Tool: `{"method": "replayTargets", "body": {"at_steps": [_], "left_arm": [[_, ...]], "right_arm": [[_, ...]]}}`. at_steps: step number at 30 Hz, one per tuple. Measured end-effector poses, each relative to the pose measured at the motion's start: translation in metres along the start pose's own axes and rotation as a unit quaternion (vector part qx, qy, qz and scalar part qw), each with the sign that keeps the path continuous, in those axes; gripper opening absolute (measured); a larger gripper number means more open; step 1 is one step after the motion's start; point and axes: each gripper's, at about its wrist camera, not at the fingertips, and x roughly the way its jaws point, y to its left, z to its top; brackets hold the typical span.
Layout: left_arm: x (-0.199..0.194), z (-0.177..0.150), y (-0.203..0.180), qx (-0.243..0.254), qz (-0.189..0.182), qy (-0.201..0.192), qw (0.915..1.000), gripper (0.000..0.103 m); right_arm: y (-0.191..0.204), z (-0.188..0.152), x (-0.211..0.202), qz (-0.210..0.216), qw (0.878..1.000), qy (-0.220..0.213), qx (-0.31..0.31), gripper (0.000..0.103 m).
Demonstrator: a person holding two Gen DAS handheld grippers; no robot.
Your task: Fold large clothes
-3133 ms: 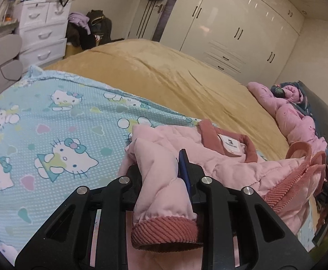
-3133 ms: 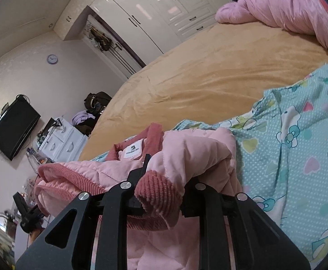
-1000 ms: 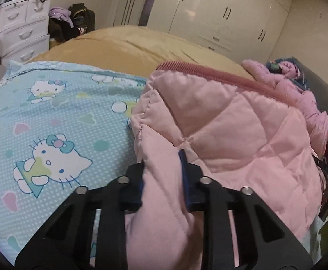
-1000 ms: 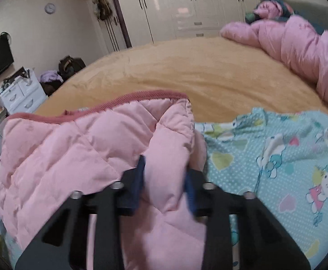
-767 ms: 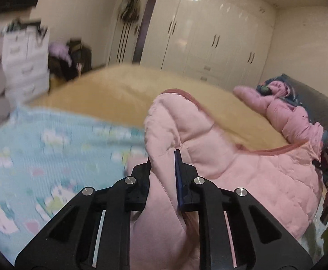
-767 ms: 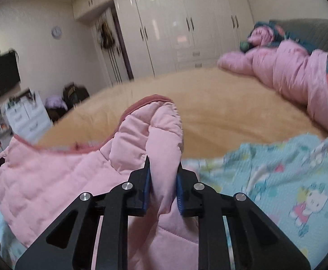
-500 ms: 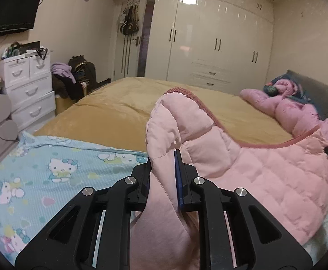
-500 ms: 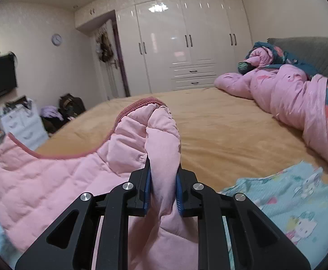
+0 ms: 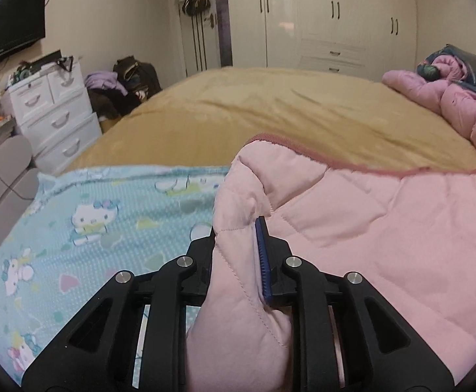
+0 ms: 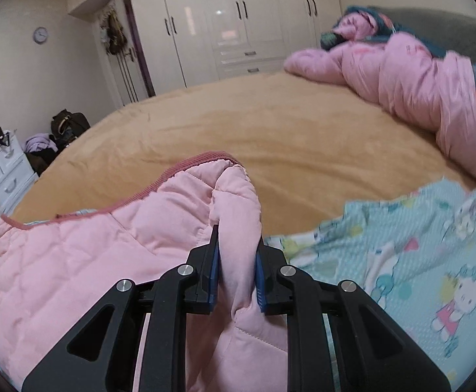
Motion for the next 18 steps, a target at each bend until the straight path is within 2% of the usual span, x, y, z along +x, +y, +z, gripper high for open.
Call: {"method": "replayTargets", "body": {"at_steps": [7, 18], "left_arm": [[0.019, -0.003, -0.003, 0.005, 0.004, 0.014, 0.9999, 0.016], [0.04, -0.003, -0.009, 0.011, 0.004, 0.037, 0.9992, 0.018]], "right_arm": [[-0.004, -0.015, 0.026, -0.016, 0.999, 0.036, 0.015, 0.018], [0.0, -0.022, 0.052, -0.038, 0.997, 0.068, 0.018, 0.023]]}}
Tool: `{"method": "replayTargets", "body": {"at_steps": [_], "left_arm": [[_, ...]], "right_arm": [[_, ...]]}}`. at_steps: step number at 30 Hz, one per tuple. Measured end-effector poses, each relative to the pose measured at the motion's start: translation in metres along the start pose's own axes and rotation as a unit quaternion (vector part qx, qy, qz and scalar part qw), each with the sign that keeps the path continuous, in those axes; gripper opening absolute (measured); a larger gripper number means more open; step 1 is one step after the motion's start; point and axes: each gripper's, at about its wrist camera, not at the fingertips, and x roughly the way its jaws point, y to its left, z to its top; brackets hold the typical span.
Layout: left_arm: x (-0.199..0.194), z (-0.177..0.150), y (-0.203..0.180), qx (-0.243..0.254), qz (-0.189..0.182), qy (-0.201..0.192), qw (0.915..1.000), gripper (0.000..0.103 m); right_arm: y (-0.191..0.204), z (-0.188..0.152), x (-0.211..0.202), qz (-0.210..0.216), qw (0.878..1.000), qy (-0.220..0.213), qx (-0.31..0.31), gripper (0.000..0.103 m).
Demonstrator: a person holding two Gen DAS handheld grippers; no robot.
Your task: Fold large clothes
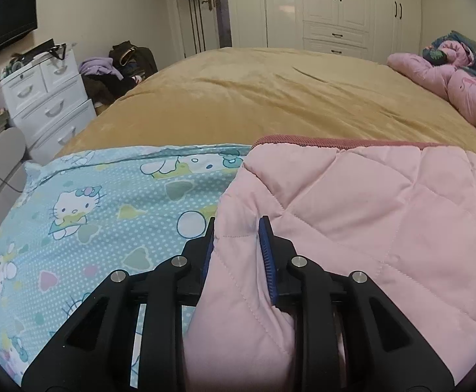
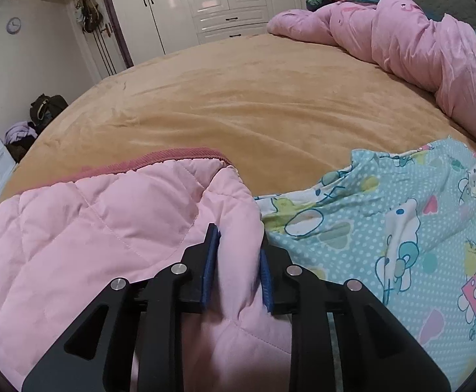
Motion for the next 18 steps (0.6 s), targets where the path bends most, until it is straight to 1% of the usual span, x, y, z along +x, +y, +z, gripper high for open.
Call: {"method": "replayTargets", "body": {"at_steps": [4, 7, 8, 9, 10, 11, 12, 13, 14, 15, 17, 18], "left_arm": [[0.007, 0.001, -0.003, 0.004, 0.004, 0.014, 0.9999, 0.019], [0.003, -0.001, -0.004, 0.007, 0.009, 0.009, 0.9999, 0.022], [-0.001, -0.002, -0.005, 0.009, 0.011, 0.007, 0.9999, 0.027], [-0.005, -0.002, -0.005, 0.009, 0.012, 0.004, 0.9999, 0.038], [-0.01, -0.002, -0.004, 0.01, 0.012, -0.002, 0.9999, 0.045], [-0.017, -0.003, -0.003, 0.006, 0.011, -0.005, 0.9999, 0.059], [-0.021, -0.004, -0.002, 0.001, 0.006, -0.006, 1.0, 0.068], [-0.026, -0.004, 0.0, -0.006, -0.001, -0.004, 1.0, 0.071], [-0.03, -0.004, 0.001, -0.01, -0.005, -0.002, 0.9999, 0.076], [-0.036, -0.005, 0.002, -0.012, -0.009, -0.003, 0.9999, 0.081], [-0.05, -0.005, 0.001, -0.012, -0.007, -0.01, 0.9999, 0.087], [-0.061, -0.005, 0.0, -0.016, -0.006, -0.018, 0.9997, 0.091]], "right_arm": [[0.002, -0.002, 0.009, -0.01, 1.0, 0.01, -0.002, 0.025], [0.004, -0.001, 0.009, -0.019, 1.0, 0.012, -0.011, 0.028], [0.009, -0.001, 0.007, -0.034, 0.999, 0.012, -0.025, 0.028], [0.013, -0.001, 0.006, -0.045, 0.998, 0.011, -0.034, 0.028], [0.017, -0.001, 0.003, -0.056, 0.997, 0.009, -0.046, 0.03], [0.019, -0.002, 0.0, -0.061, 0.997, 0.007, -0.051, 0.031], [0.018, -0.002, -0.004, -0.067, 0.996, 0.004, -0.051, 0.041], [0.017, -0.002, -0.011, -0.073, 0.996, -0.003, -0.047, 0.066], [0.015, -0.002, -0.021, -0.068, 0.997, -0.016, -0.044, 0.073], [0.016, -0.003, -0.031, -0.059, 0.997, -0.031, -0.044, 0.075], [0.02, -0.006, -0.054, -0.054, 0.995, -0.052, -0.058, 0.075], [0.024, -0.009, -0.066, -0.051, 0.994, -0.065, -0.069, 0.077]]}}
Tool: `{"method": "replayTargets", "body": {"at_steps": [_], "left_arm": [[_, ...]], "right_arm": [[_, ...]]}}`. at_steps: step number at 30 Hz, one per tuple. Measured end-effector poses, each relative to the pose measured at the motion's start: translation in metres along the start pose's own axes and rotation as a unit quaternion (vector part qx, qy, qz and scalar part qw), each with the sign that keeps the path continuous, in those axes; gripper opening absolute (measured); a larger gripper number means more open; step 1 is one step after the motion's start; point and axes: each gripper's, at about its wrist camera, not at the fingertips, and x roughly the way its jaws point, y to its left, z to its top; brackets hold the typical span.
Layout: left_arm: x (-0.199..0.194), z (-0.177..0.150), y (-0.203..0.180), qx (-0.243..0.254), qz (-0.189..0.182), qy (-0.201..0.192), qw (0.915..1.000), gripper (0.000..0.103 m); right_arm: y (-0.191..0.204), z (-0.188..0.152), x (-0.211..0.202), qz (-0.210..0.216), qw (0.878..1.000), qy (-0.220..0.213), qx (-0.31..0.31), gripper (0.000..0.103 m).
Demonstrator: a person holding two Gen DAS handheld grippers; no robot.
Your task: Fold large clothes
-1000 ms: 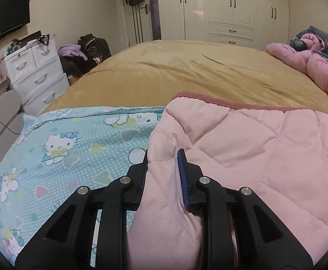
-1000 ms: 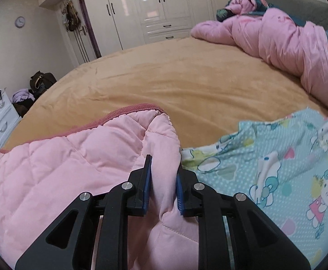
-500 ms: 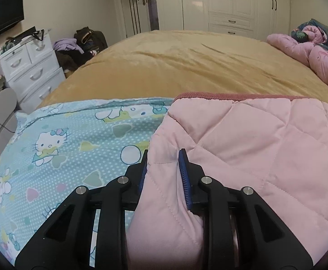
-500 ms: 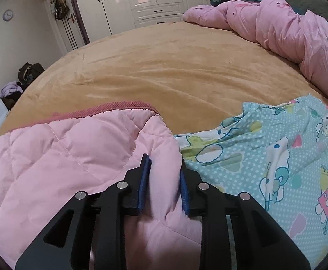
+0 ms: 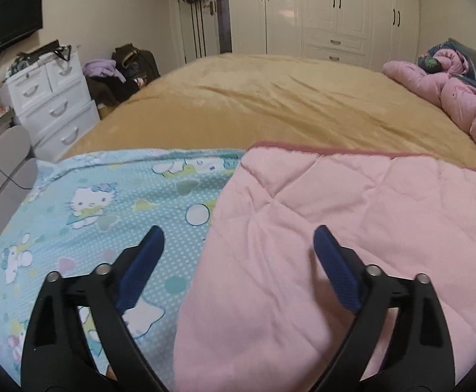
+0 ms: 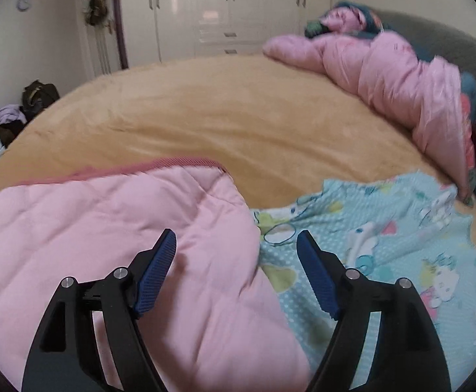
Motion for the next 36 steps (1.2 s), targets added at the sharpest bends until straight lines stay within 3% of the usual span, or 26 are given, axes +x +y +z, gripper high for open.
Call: {"method": "replayTargets", "body": {"at_steps": [1, 3, 7, 10, 13, 16, 22, 31, 36], "left_arm": [[-0.01, 0.0, -0.001, -0.005, -0.001, -0.006, 1.0, 0.093], [-0.027, -0.001, -0.005, -0.015, -0.014, -0.018, 0.9996, 0.094], [-0.051, -0.01, -0.029, -0.017, -0.06, -0.013, 0.998, 0.094], [-0.056, -0.024, -0.059, -0.001, -0.095, 0.003, 0.9955, 0.094], [-0.049, -0.036, -0.084, 0.015, -0.13, 0.024, 0.9911, 0.094], [-0.03, -0.048, -0.104, 0.048, -0.101, 0.056, 0.9922, 0.094], [-0.005, -0.06, -0.103, 0.044, -0.106, 0.064, 0.9913, 0.095], [0.015, -0.061, -0.107, 0.029, -0.096, 0.069, 0.9925, 0.095], [0.0, -0.06, -0.101, 0.011, -0.104, 0.06, 0.9927, 0.095]], "right_arm": [[0.005, -0.001, -0.016, 0.014, 1.0, -0.018, -0.007, 0.088], [0.013, -0.005, -0.042, 0.041, 0.998, -0.044, -0.015, 0.094], [0.046, -0.019, -0.076, 0.136, 0.989, -0.041, -0.043, 0.096], [0.074, -0.031, -0.08, 0.169, 0.983, -0.018, -0.075, 0.096], [0.101, -0.037, -0.072, 0.18, 0.979, 0.012, -0.1, 0.096], [0.118, -0.043, -0.053, 0.167, 0.978, 0.054, -0.113, 0.097], [0.134, -0.048, -0.014, 0.155, 0.976, 0.108, -0.105, 0.099], [0.145, -0.05, 0.008, 0.144, 0.977, 0.119, -0.103, 0.099], [0.14, -0.051, -0.002, 0.141, 0.981, 0.109, -0.074, 0.099]]}}
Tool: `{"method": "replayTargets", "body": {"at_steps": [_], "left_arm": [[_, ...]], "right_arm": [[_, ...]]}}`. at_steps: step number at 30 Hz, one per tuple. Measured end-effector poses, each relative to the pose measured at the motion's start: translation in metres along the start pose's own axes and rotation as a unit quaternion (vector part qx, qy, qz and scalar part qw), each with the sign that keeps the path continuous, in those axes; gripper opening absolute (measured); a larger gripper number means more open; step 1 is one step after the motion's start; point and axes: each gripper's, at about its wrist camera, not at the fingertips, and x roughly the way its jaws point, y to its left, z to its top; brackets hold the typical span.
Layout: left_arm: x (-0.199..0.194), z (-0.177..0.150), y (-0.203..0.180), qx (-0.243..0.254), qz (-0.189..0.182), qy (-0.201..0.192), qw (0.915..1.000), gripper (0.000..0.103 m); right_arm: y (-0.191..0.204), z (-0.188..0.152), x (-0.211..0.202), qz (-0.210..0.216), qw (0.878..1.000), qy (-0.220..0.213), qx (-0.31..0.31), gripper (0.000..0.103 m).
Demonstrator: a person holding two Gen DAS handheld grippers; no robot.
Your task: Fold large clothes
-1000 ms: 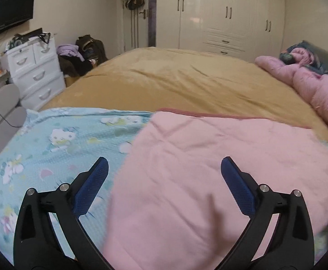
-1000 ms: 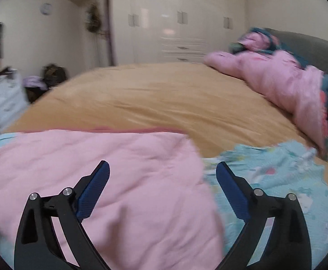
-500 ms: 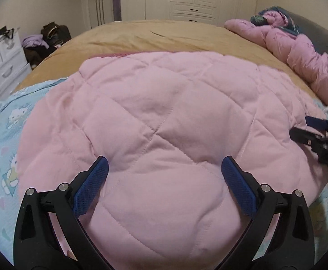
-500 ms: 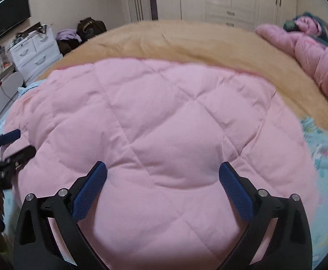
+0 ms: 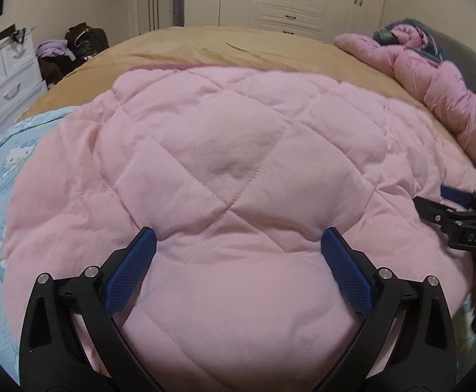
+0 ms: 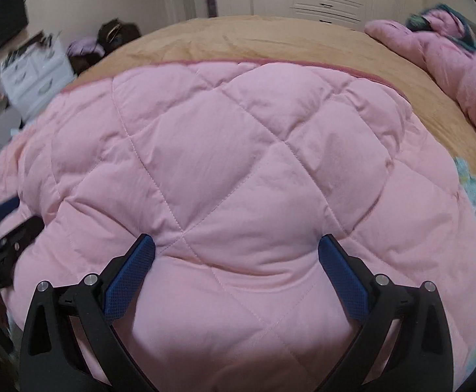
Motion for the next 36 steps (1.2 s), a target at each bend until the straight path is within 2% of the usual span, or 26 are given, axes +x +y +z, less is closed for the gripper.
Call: {"method": "replayTargets", "body": {"at_steps": [5, 8, 10, 17, 22, 27, 36], "left_arm": [[-0.017, -0.003, 0.003, -0.006, -0.015, -0.004, 0.9999, 0.095], [-0.029, -0.005, 0.01, -0.02, -0.03, -0.015, 0.9992, 0.095], [-0.039, -0.006, 0.011, -0.019, -0.032, -0.022, 0.9991, 0.095], [-0.079, -0.002, 0.011, -0.034, -0.04, -0.053, 0.9972, 0.095], [-0.11, -0.01, 0.015, -0.04, -0.034, -0.072, 0.996, 0.095], [-0.133, -0.02, 0.021, -0.046, -0.026, -0.086, 0.9949, 0.095], [-0.151, -0.042, 0.033, -0.058, -0.013, -0.086, 0.9945, 0.095]], "right_arm": [[-0.002, -0.005, -0.025, 0.009, 1.0, -0.017, 0.015, 0.099], [-0.002, -0.011, -0.048, 0.035, 0.999, -0.035, 0.023, 0.099], [-0.002, -0.016, -0.067, 0.056, 0.997, -0.051, 0.023, 0.099], [-0.002, -0.031, -0.118, 0.076, 0.993, -0.089, 0.014, 0.099], [-0.018, -0.05, -0.143, 0.102, 0.988, -0.102, 0.049, 0.099], [-0.034, -0.072, -0.163, 0.096, 0.987, -0.109, 0.069, 0.099], [-0.055, -0.105, -0.19, 0.085, 0.986, -0.111, 0.086, 0.099]]}}
